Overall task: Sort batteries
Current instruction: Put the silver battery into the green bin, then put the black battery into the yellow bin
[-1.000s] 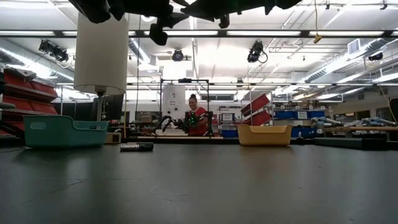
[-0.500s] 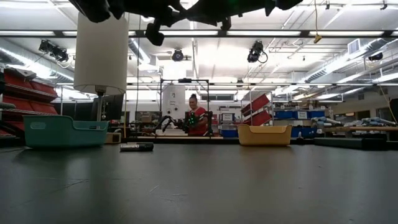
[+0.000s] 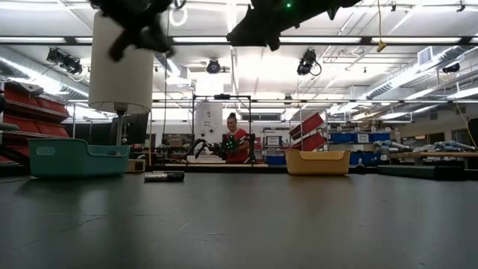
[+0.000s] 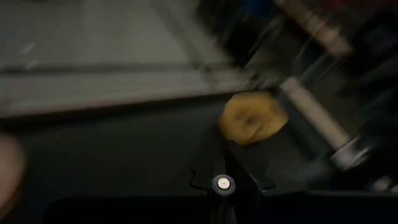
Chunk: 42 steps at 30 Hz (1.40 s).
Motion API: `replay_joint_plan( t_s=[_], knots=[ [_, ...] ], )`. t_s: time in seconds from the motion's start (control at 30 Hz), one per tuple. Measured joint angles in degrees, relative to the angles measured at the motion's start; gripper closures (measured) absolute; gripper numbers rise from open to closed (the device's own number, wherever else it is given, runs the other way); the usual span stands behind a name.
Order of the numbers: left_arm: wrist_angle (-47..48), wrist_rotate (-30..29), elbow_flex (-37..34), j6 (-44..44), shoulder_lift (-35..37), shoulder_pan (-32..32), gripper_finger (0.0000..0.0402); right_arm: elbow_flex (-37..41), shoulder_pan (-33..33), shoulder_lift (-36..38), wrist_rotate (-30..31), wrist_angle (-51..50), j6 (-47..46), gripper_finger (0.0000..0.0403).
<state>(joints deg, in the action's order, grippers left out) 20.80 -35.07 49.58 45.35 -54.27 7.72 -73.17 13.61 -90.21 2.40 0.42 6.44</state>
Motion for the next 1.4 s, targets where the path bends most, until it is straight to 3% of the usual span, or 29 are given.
replay_joint_plan(
  t_s=[0.17, 0.33, 0.67, 0.9, 1.0, 1.2, 1.4],
  knots=[
    [25.05, 3.66, 0.00, 11.47, 4.19, -1.73, 0.0367, 0.03, 0.02, -0.86, -2.21, 0.52, 0.17, 0.0241],
    [37.98, 9.21, -0.72, 16.45, 4.40, -2.22, 0.0367, 0.00, 0.02, -1.80, -2.48, 3.43, -0.26, 0.0242],
    [32.81, 18.44, -14.03, 23.29, 3.86, -2.20, 0.0367, 0.03, 0.02, -2.54, -3.76, 4.66, -0.30, 0.0244],
    [27.52, 21.21, -21.66, 27.14, 3.10, -2.20, 0.0367, 0.03, -0.05, -2.54, -3.83, 4.72, -2.46, 0.0248],
    [26.56, 21.44, -22.86, 27.32, 2.79, -2.20, 0.0366, 0.03, -0.09, -2.54, -3.87, 4.88, -2.99, 0.0248],
    [25.90, 21.23, -22.93, 27.33, 2.33, -2.20, 0.0327, 0.03, -0.38, -2.54, -3.98, 5.09, -3.15, 0.0250],
    [25.31, 21.24, -22.88, 27.06, 2.29, -2.20, 0.0320, 0.03, -0.53, -2.54, -4.01, 5.14, -3.29, 0.0250]
  ],
)
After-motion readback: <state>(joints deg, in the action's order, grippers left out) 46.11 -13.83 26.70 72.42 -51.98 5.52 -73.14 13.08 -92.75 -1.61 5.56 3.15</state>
